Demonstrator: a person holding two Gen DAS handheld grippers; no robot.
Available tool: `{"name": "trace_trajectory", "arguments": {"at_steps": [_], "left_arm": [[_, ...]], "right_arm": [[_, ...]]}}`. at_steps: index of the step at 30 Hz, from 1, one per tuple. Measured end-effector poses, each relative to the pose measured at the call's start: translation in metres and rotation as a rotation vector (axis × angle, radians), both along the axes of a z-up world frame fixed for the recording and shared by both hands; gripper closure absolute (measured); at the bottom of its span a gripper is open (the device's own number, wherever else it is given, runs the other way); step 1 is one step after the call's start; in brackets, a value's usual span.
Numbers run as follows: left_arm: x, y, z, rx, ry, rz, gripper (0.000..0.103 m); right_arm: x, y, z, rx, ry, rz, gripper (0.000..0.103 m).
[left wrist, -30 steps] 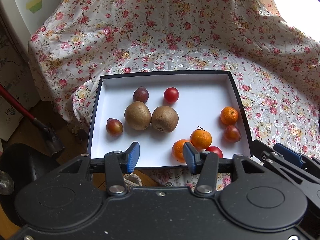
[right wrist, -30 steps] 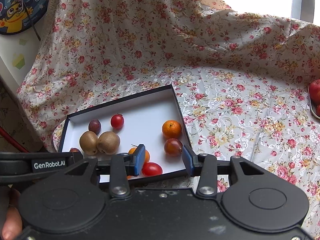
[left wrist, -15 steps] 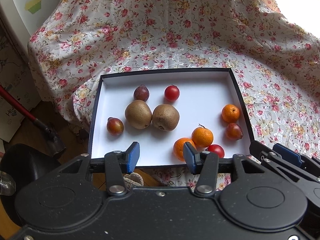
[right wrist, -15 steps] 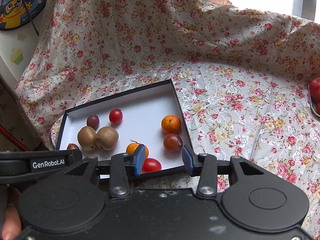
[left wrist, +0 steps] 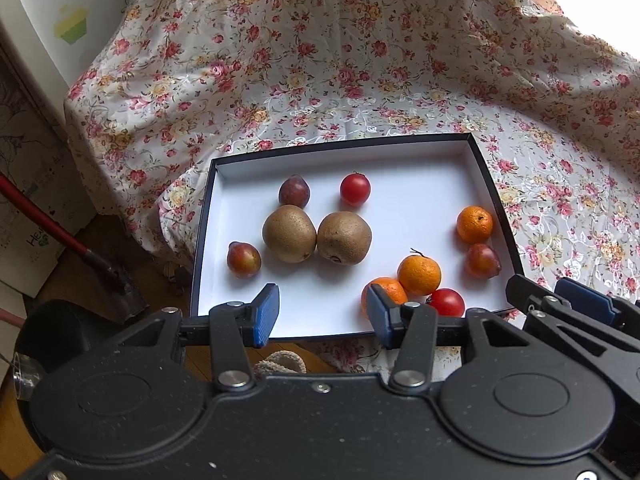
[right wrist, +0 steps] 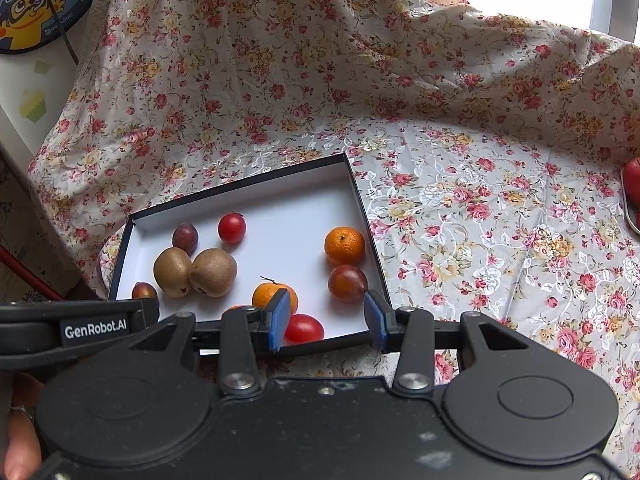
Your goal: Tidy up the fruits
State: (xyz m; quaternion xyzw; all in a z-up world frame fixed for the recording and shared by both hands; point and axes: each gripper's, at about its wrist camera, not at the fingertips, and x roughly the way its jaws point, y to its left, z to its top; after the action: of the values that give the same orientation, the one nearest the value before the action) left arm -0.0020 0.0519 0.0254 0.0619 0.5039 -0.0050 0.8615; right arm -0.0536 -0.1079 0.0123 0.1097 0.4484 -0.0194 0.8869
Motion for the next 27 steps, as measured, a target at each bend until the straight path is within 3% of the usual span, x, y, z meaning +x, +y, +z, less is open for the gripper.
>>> {"name": "trace_trajectory", "arguments": {"at_steps": [27], "left_arm": [[-0.0019,-0.0034,0.0,0.007,-0.005,-0.03,0.046]], "right_arm": [[0.0021,0.0002,-0.0041,0.008,0.029,0.006,0.059]]}}
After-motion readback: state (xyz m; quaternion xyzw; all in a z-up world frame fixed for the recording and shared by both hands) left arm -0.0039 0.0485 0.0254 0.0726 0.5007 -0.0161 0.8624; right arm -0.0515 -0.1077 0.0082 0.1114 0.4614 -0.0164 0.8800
